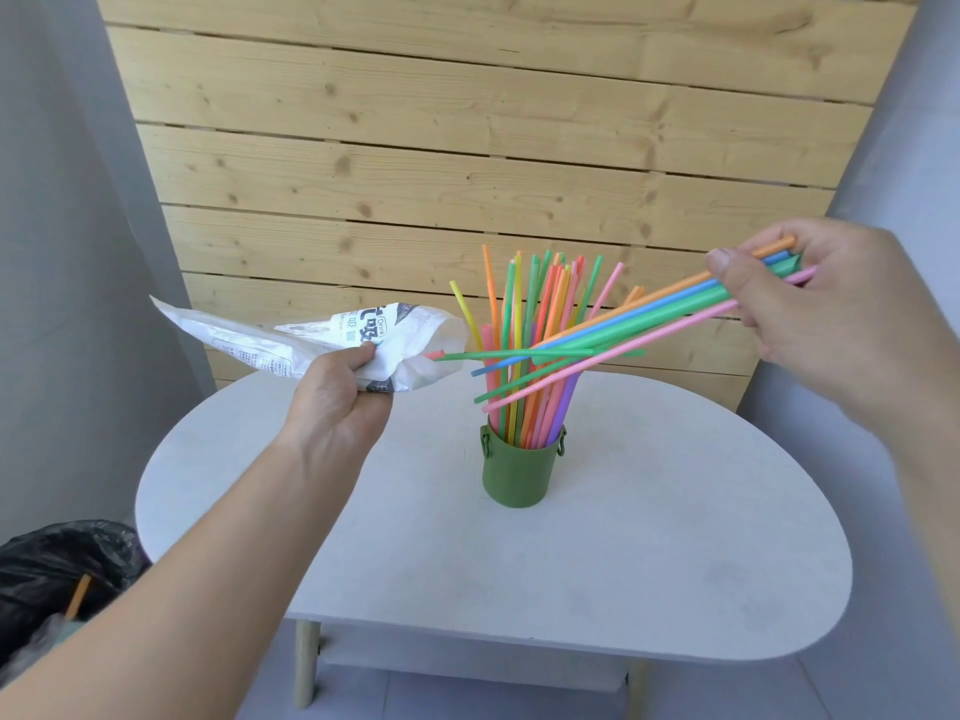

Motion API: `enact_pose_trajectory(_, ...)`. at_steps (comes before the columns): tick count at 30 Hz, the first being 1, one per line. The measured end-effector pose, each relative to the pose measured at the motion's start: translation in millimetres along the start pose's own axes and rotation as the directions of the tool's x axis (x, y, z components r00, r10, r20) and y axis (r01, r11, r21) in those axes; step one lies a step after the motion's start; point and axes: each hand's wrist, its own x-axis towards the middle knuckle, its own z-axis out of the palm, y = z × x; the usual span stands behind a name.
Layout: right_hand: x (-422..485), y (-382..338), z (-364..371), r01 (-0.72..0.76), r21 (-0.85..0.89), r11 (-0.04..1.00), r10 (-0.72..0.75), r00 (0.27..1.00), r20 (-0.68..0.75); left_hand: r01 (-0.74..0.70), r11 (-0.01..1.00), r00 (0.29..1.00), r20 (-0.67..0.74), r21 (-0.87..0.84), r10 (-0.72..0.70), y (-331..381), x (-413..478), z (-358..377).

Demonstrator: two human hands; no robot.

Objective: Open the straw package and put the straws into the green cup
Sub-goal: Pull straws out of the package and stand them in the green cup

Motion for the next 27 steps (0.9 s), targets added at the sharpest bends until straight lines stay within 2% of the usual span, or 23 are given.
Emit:
enact_pose_trajectory(8,10.4,13.4,-21.1,-0.014,0.081,0.997,0.013,1.000,0.002,-0.015,0.999,0.999,-0.046,-0.036,0.014,11.5,4.9,-4.5)
enact_pose_trajectory(12,12.8,17.4,-23.2,-0.037,0.074,0.997,0.032,0.998,0.062,-0.011,1.000,0.999,-0.049,-0.028,0.009,14.5,8.9,-7.7)
enact_pose_trajectory(27,35.7,11.8,9.8,-0.028,-0.219,0.975,0.085,0.963,0.257,-0.025,0.998,0.996,-0.090,-0.060,0.019,18.2,11.9,-12.9)
